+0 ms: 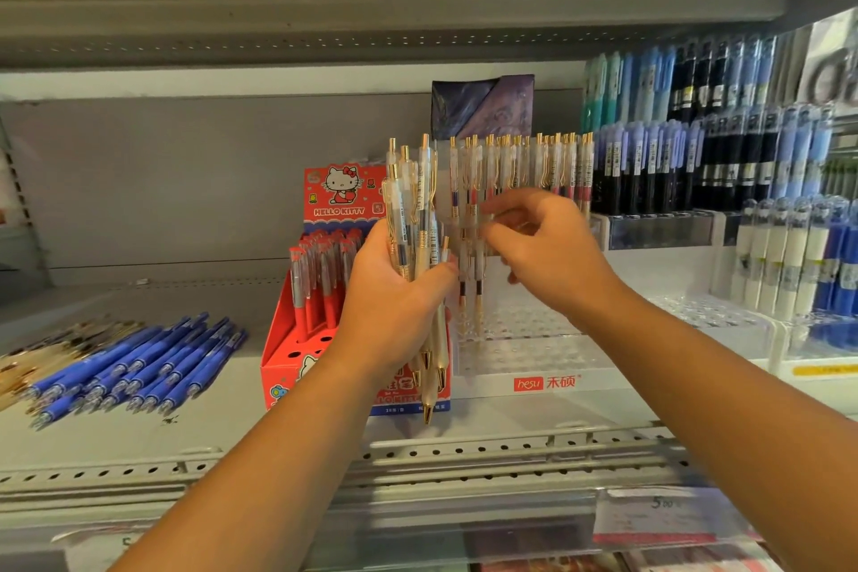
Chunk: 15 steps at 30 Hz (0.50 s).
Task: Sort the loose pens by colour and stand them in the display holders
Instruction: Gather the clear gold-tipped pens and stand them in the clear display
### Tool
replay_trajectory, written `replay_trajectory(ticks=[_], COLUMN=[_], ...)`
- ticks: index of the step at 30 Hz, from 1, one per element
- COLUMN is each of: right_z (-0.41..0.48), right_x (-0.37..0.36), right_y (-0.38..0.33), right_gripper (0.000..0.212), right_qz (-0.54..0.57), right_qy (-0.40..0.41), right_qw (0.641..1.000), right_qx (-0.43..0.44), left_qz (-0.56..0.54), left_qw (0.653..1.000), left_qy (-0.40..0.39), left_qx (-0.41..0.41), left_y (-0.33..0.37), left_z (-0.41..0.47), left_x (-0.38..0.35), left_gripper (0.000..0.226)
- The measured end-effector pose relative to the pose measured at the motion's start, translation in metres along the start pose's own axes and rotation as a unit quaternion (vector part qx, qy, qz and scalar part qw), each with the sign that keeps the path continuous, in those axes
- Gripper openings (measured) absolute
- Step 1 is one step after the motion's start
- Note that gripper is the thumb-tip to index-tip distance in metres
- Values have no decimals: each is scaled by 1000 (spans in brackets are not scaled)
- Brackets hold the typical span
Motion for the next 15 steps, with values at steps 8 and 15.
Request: replay_trajectory(ticks=[8, 15], right_z=[-29, -25], right_x=[-32, -25], right_y=[-5, 0], right_gripper=[10, 5], right_qz=[208, 278], right_qy=[-170, -168], right_qw=[952, 932], right_qx=[-150, -160], left_qz=[-36, -41], left_qw=[999, 998], left_qy=[-31, -24], left_qx=[12, 39], left_y=[-2, -5], left_z=[-1, -1], left_x=[-5, -5], left_gripper=[37, 34])
Point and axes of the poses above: each hand's wrist, its own z-axis towards the middle knuckle, its own x-axis out of the back of the hand, y = z × x, the point moved 9 cm from there along z, towards the middle knuckle, and after that the axes turned 7 degrees about y, right-handed, at the moved point
